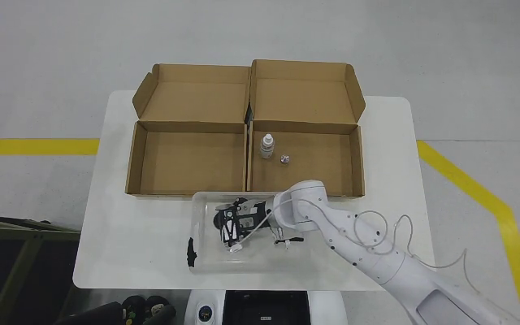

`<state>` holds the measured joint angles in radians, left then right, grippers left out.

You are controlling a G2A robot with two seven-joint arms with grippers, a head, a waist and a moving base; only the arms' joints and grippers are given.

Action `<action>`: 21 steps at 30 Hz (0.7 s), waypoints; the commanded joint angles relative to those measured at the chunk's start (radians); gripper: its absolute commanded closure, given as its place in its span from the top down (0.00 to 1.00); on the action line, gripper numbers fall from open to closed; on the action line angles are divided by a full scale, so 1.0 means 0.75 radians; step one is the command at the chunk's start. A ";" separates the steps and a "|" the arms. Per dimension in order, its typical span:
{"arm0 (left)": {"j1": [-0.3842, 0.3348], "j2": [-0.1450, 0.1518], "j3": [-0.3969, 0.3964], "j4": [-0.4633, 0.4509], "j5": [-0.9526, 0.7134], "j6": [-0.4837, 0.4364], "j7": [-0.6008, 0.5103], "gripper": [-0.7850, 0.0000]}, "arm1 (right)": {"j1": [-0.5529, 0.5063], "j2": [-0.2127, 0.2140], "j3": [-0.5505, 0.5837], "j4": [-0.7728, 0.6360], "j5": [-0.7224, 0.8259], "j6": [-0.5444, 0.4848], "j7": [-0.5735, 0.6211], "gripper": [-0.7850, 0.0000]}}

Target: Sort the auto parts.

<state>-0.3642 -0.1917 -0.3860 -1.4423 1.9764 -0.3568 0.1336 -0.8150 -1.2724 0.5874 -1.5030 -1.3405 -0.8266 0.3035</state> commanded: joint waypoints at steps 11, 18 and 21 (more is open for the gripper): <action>0.000 0.000 0.000 0.000 0.000 0.000 0.000 1.00 | -0.030 0.018 0.086 -0.118 0.025 -0.028 -0.022 0.00; 0.000 0.000 0.000 0.000 0.000 0.000 0.000 1.00 | -0.043 0.031 0.158 -0.190 0.051 -0.035 -0.048 0.00; 0.000 0.000 0.000 0.000 0.000 0.000 0.000 1.00 | -0.043 0.037 0.190 -0.203 0.061 -0.041 -0.063 0.00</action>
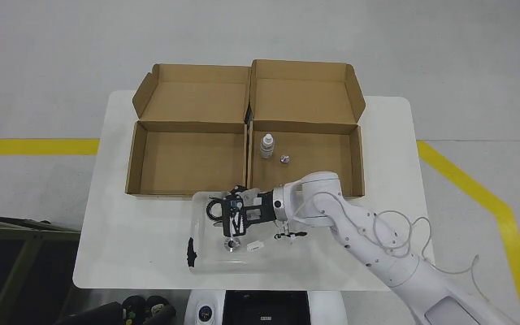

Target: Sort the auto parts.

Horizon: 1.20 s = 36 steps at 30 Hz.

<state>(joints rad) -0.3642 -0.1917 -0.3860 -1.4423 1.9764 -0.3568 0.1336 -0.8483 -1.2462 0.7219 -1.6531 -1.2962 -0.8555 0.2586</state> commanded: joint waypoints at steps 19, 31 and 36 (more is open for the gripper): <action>0.000 0.000 0.000 0.000 0.000 0.000 0.000 1.00 | 0.057 -0.001 0.111 -0.011 0.024 0.046 -0.085 0.00; 0.000 0.000 0.000 0.000 0.000 0.000 0.000 1.00 | 0.119 -0.032 0.075 0.099 0.026 0.088 -0.145 0.00; 0.000 0.000 0.000 0.000 0.000 0.000 0.000 1.00 | 0.162 -0.051 0.048 0.178 0.013 0.111 -0.163 0.00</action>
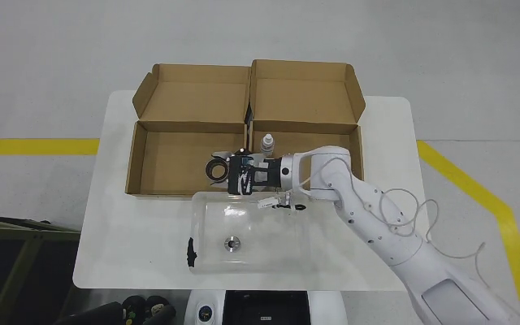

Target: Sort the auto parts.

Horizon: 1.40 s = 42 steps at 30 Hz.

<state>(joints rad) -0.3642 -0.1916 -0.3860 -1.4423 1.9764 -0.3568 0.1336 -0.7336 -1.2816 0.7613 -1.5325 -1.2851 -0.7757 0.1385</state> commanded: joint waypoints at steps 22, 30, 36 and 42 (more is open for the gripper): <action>0.000 0.000 0.000 0.000 0.000 0.000 0.000 1.00 | 0.258 -0.154 -0.205 0.495 -0.036 0.123 -0.049 0.00; 0.000 0.000 0.000 0.000 0.000 0.000 0.000 1.00 | 0.332 -0.227 -0.277 0.684 -0.071 0.181 -0.097 0.00; 0.000 0.000 0.000 0.000 0.000 0.000 0.000 1.00 | 0.374 -0.276 -0.313 0.792 -0.092 0.212 -0.134 0.03; 0.000 0.000 0.000 0.000 0.000 0.000 0.000 1.00 | 0.399 -0.313 -0.333 0.866 -0.116 0.225 -0.148 0.33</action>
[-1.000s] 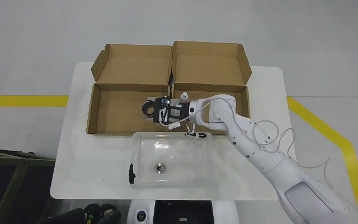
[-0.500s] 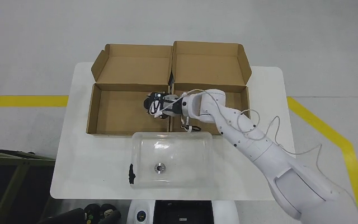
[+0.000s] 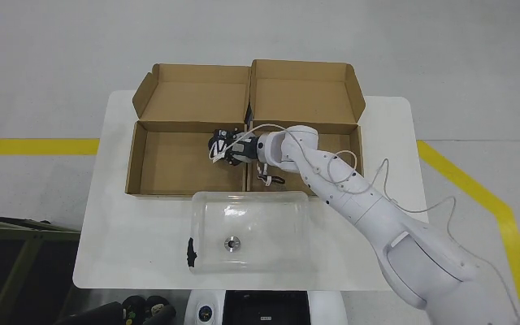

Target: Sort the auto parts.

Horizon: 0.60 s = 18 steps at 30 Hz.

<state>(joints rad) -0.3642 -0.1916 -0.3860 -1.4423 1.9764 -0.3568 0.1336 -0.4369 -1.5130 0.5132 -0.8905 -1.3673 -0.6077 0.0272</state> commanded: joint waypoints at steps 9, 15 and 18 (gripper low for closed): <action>0.000 0.000 0.000 0.000 0.000 0.000 0.000 1.00 | 0.027 -0.038 -0.009 0.069 -0.050 -0.003 0.005 0.36; 0.000 0.000 0.000 0.000 0.000 0.000 0.000 1.00 | 0.034 -0.049 -0.004 0.081 -0.082 -0.012 0.014 0.46; 0.000 0.000 0.000 0.000 0.000 0.000 0.000 1.00 | 0.031 -0.051 0.004 0.074 -0.096 -0.015 0.018 0.47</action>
<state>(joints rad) -0.3642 -0.1917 -0.3860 -1.4423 1.9764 -0.3568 0.1336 -0.4121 -1.5511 0.5136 -0.8325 -1.4365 -0.6178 0.0395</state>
